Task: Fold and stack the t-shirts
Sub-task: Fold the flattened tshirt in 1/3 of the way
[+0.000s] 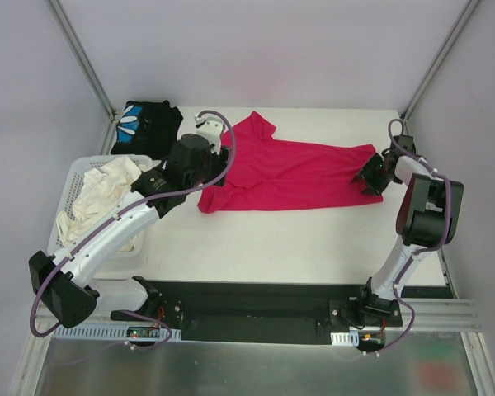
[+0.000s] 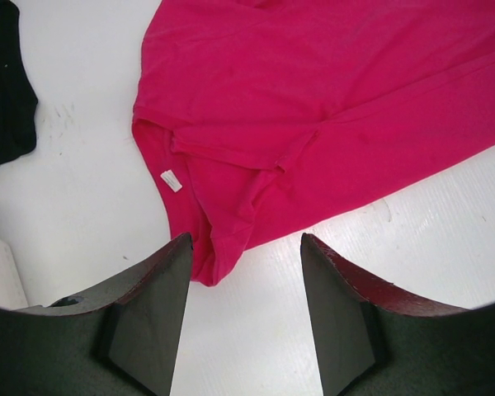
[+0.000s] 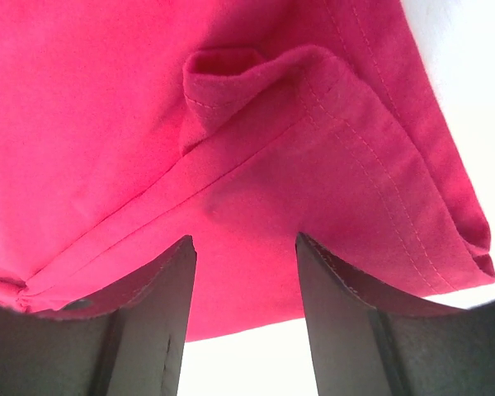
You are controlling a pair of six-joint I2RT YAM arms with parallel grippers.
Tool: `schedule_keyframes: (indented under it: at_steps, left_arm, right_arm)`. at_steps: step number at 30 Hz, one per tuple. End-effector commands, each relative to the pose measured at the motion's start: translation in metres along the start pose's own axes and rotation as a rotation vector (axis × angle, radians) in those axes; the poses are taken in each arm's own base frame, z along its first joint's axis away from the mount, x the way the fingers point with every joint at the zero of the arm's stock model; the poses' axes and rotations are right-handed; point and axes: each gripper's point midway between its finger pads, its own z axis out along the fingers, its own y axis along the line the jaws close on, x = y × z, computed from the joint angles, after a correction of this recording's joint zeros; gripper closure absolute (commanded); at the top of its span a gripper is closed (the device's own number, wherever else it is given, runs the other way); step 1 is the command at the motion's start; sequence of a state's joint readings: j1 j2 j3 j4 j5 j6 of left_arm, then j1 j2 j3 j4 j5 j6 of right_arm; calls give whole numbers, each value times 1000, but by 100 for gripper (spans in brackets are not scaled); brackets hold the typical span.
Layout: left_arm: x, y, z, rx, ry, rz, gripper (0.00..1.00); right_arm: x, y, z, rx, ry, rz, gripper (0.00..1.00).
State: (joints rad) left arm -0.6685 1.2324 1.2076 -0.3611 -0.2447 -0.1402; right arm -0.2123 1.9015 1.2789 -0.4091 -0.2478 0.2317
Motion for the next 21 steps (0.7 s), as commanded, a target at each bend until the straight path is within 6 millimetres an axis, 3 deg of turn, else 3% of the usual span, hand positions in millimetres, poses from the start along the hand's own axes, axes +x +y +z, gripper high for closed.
schedule_keyframes:
  at_steps: [1,13,19,21]
  left_arm:
    - [-26,1,-11,-14,-65,9,46]
    - [-33,3,-7,-34,-69,20,46]
    - [-31,1,-3,-26,-59,26,46]
    - [-32,0,-3,-21,-61,31,46]
  right_arm:
    - [-12,8,0,-28,-27,14,45]
    - [-23,-5,14,-9,-18,70,46]
    - [-13,-18,10,24,-21,90,46]
    - [-2,-28,8,45,-5,105,45]
